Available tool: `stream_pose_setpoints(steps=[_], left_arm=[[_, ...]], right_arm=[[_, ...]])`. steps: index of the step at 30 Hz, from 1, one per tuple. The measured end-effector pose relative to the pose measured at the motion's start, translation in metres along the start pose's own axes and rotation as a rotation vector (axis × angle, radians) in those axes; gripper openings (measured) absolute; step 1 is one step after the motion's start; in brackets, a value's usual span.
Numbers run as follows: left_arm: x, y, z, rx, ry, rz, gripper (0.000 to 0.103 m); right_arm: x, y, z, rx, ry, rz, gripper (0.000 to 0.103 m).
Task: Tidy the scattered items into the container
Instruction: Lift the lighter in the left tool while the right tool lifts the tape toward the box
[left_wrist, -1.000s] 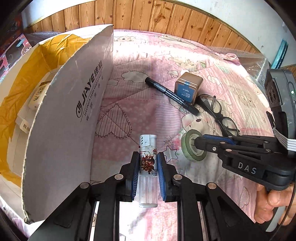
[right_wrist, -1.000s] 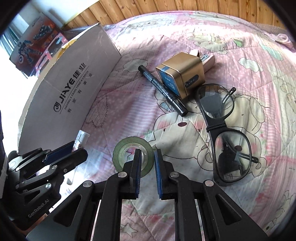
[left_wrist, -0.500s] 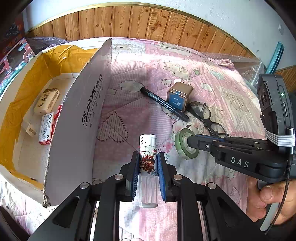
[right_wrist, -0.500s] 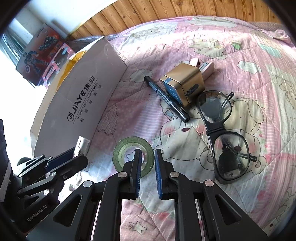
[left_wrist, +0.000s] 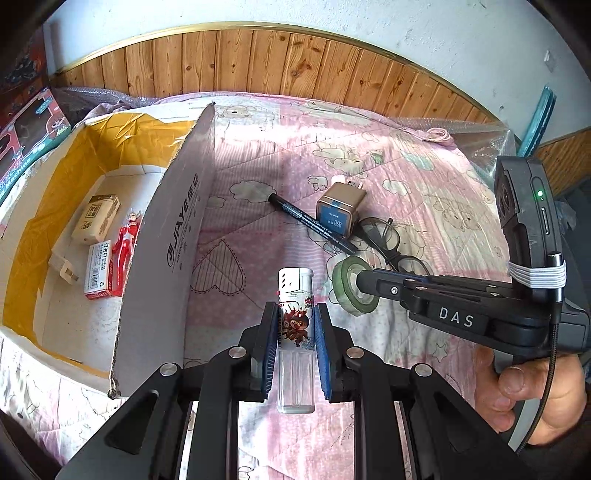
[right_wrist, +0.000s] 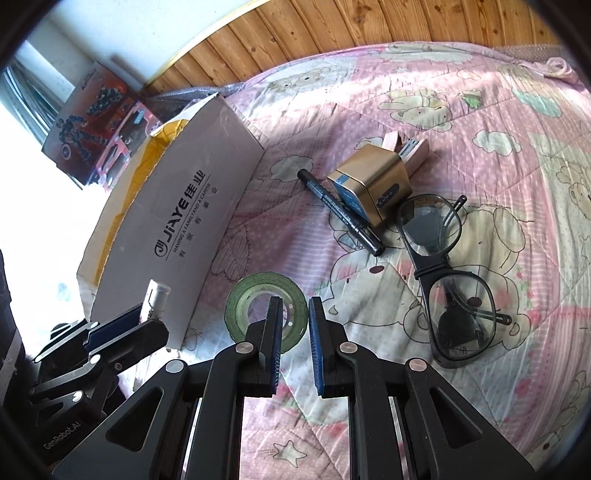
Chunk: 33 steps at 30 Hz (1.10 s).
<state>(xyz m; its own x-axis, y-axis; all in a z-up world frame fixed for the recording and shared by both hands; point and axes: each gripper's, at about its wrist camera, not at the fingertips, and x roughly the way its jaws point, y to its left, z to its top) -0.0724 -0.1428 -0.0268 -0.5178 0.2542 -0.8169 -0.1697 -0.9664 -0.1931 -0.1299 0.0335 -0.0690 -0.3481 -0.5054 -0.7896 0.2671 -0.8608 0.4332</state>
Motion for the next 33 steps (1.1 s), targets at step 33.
stream_pose_setpoints(steps=[33], left_arm=[[-0.06, 0.024, -0.003, -0.073, -0.113, -0.049, 0.02]], right_arm=[[-0.028, 0.051, -0.004, -0.063, -0.068, 0.047, 0.014]])
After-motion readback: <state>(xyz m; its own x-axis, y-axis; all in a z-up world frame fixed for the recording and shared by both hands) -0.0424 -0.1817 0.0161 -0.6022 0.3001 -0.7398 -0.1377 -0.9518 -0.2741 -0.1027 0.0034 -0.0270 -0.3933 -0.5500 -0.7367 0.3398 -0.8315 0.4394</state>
